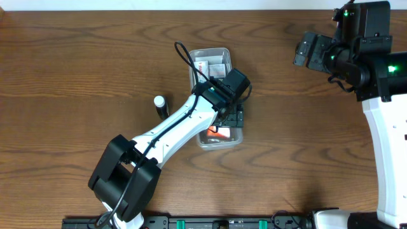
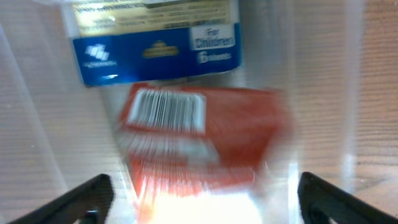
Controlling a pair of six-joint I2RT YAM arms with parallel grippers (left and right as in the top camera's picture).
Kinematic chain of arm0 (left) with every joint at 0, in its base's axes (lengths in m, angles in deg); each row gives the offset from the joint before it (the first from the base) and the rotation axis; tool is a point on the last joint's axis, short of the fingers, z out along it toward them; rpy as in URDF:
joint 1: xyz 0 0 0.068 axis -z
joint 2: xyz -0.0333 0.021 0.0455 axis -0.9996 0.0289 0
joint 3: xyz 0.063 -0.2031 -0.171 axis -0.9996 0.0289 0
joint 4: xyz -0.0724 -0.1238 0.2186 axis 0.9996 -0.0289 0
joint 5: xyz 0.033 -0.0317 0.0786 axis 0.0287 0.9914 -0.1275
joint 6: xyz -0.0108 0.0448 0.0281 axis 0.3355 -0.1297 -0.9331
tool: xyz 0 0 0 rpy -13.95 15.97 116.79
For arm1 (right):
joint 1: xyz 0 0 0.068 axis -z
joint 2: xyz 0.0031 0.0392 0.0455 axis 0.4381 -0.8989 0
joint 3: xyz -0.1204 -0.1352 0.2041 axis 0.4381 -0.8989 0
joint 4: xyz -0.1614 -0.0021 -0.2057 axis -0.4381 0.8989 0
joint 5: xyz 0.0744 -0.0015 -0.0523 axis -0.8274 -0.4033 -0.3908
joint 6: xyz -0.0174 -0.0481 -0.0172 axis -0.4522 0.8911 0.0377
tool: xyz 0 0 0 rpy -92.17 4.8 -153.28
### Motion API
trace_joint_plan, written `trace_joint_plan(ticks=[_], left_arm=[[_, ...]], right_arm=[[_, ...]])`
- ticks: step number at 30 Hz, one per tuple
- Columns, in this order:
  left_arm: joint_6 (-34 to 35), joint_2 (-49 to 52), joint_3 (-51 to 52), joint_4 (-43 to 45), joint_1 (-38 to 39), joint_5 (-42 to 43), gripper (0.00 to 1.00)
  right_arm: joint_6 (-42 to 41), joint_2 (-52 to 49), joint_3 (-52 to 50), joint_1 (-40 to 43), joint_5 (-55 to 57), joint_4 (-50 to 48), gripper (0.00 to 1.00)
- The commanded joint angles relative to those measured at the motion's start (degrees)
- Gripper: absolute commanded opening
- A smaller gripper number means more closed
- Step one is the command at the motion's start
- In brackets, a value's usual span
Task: Pack container
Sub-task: 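Carry the red box into the container with the left gripper, then release the red box, withdraw left gripper to the white-capped bottle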
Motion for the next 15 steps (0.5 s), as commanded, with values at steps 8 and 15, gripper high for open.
trace_joint_plan(ticks=[8,15], left_arm=[[0.11,0.59,0.15,1.66,0.13,0.26,0.98],[-0.55,-0.96,0.15,-1.07,-1.40,0.46,0.99]], right_arm=[[0.66,0.81,0.11,0.28,0.20,0.07,0.99],[0.66,0.81,0.11,0.28,0.20,0.07,0.99]])
